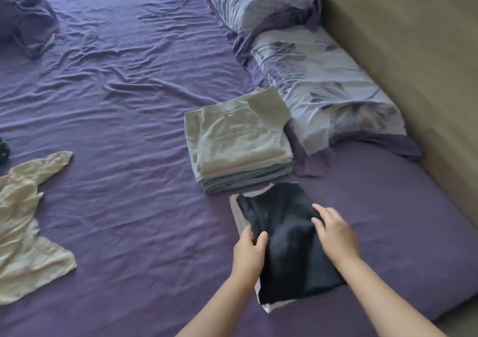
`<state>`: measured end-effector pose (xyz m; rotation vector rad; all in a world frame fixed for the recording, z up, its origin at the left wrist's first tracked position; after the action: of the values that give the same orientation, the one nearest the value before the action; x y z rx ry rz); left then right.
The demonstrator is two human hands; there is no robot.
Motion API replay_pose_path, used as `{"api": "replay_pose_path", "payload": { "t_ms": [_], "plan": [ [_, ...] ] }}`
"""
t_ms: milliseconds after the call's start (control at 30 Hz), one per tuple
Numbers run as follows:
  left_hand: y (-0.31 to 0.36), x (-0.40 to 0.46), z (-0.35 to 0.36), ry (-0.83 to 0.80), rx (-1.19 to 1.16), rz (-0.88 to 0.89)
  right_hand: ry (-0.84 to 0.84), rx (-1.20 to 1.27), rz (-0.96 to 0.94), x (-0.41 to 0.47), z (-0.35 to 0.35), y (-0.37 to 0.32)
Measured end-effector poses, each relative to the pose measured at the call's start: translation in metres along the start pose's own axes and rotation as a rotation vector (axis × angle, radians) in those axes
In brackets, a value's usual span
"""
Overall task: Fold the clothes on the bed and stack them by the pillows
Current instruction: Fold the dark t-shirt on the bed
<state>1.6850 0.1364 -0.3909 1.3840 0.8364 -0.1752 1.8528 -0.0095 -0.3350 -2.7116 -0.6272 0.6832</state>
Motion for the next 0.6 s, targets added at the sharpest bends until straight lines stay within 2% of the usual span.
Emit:
{"api": "replay_pose_path", "payload": {
  "t_ms": [67, 133, 200, 267, 300, 367, 433, 600],
  "plan": [
    [-0.011, 0.000, 0.009, 0.041, 0.126, -0.044, -0.050, -0.030, 0.029, 0.004, 0.014, 0.013],
    [0.000, -0.008, 0.003, 0.197, 0.474, 0.001, -0.020, -0.041, -0.009, 0.002, 0.018, 0.012],
    [0.040, -0.022, 0.016, 0.298, 0.893, 0.297, 0.060, -0.126, -0.123, -0.003, 0.019, 0.002],
    [0.057, -0.029, 0.051, 0.224, 1.214, 0.556, 0.066, -0.235, -0.238, -0.005, 0.024, -0.011],
    [0.051, -0.022, 0.062, 0.138, 1.318, 0.556, 0.026, -0.292, -0.297, -0.006, 0.032, -0.018],
    [0.027, 0.000, 0.064, -0.042, 1.418, 0.349, -0.068, -0.427, -0.360, -0.005, 0.051, -0.025],
    [-0.004, 0.021, 0.056, -0.153, 1.441, 0.188, -0.222, -0.521, -0.313, -0.001, 0.072, -0.020],
    [-0.027, 0.046, 0.041, -0.240, 1.479, 0.087, -0.437, -0.592, -0.196, 0.018, 0.118, 0.009]
  ]
}}
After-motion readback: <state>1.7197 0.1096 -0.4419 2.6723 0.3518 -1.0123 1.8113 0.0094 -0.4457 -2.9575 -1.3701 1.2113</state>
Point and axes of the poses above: each hand's wrist, its own x-axis towards the middle knuckle, its own z-axis out of the palm, y = z × x, the point moved 10 cm from there along x, towards the middle knuckle, and after that the axes turned 13 degrees about -y, right-handed, at the moved point
